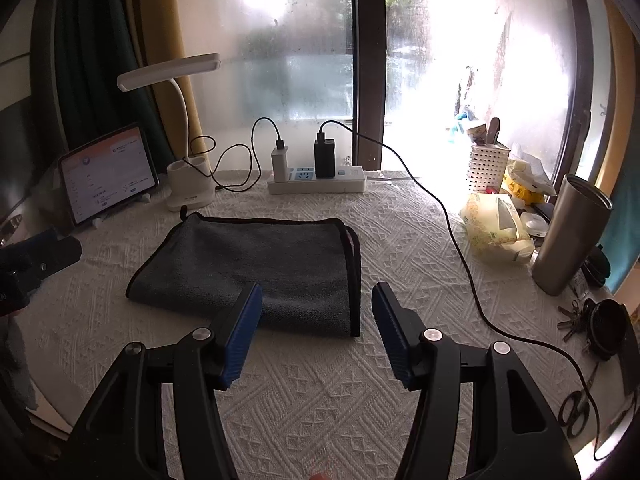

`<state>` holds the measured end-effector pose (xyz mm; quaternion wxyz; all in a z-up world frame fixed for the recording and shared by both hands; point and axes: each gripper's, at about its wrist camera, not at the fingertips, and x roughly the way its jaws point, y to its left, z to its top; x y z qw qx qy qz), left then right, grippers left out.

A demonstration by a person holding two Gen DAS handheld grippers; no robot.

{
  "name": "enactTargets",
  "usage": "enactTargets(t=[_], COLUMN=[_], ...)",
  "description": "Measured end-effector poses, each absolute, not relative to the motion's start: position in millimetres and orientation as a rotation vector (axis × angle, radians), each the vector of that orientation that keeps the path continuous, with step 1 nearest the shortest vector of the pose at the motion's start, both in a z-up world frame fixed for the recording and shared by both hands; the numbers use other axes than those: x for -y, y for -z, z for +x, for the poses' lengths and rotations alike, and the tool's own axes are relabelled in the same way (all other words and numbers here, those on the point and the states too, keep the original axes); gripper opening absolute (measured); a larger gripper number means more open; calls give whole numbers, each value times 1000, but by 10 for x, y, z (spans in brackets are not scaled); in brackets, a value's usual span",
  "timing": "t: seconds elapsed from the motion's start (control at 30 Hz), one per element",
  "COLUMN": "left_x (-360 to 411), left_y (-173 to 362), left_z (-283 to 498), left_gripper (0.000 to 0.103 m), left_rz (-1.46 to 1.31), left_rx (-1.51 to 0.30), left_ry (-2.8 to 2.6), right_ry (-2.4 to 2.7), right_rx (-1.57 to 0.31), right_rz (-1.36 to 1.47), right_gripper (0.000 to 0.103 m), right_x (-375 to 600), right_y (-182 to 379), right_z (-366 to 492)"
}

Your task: Fold towel

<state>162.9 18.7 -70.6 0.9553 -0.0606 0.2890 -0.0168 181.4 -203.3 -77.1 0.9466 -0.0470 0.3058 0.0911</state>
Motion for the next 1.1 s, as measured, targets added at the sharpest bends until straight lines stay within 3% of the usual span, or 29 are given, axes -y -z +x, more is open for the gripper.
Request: enactTargets(t=[1.1], left_x=[91], left_y=[-457], left_z=[302], left_gripper=[94], left_rz=[-51], left_rx=[-308], left_ry=[40], right_ry=[-176], right_rx=[-293], right_rz=[-108], right_gripper=[60], right_x=[2093], right_y=[-475], right_z=[343])
